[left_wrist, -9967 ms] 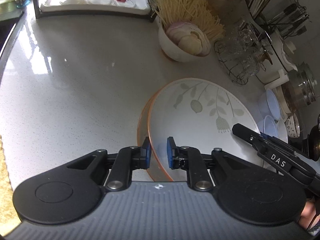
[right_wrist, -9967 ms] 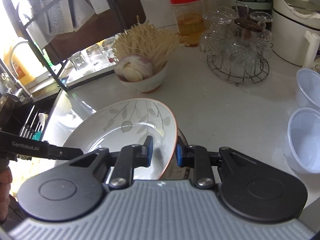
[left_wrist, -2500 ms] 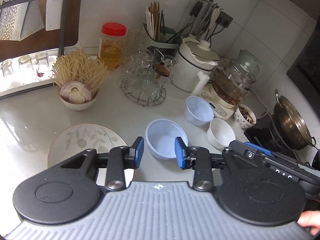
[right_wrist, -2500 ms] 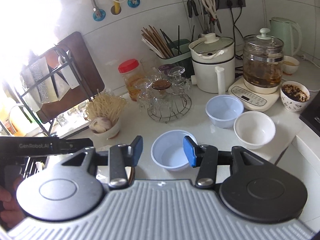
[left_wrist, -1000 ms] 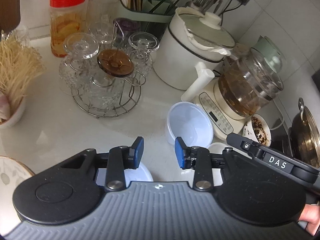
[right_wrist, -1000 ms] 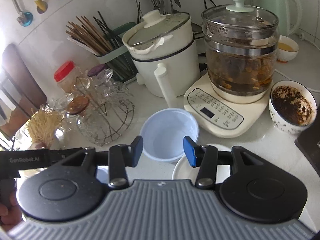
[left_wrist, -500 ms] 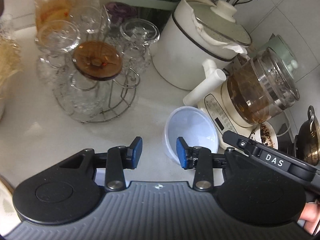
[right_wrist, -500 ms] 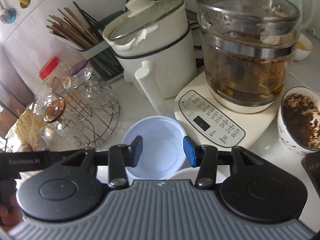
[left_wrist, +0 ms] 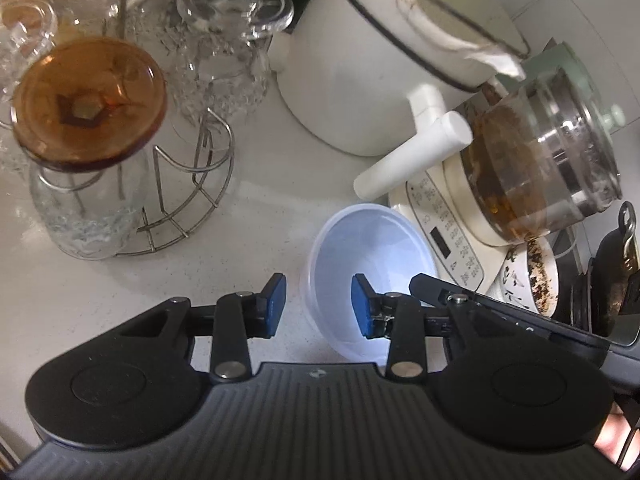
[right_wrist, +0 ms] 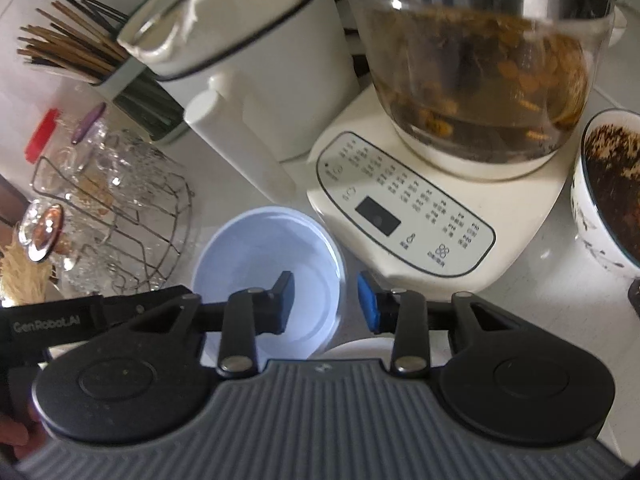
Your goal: Organize plates and bowls
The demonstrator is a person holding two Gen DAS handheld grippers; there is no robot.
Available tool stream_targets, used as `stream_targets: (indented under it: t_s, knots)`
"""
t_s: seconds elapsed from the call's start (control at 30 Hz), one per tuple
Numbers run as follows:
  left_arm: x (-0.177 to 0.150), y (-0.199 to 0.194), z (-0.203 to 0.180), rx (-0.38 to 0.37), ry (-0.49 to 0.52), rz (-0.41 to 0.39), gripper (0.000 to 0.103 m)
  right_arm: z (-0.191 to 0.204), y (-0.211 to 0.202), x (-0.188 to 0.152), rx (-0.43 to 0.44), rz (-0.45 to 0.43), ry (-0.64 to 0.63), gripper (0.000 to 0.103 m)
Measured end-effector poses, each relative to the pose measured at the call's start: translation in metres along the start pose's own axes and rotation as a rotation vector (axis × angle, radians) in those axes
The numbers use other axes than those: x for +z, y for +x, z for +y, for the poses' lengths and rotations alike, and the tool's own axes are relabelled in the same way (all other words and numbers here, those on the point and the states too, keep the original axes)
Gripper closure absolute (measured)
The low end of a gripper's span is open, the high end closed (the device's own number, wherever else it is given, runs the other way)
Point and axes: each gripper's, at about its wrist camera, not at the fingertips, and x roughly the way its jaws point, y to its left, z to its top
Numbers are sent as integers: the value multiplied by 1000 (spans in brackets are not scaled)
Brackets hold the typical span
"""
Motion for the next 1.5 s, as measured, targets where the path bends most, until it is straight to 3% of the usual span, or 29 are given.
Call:
stream_targets:
  t_s: [0.13, 0.33, 0.63, 1.1, 1.5]
  knots:
    - [0, 9, 3, -7, -6, 28, 81, -2, 7, -2, -13, 8, 13, 73]
    - [2, 16, 4, 0, -1, 39, 93, -5, 13, -2, 3, 18, 21, 88]
    - [0, 4, 2, 19, 8, 6, 94, -2, 10, -3, 34, 16, -4, 90]
    - [-17, -54, -10, 23, -23, -62, 94, 14, -43, -8, 113, -59, -58, 90]
    - [-41, -115, -20, 117, 57, -142, 94, 43, -77, -25, 179, -101, -108, 90]
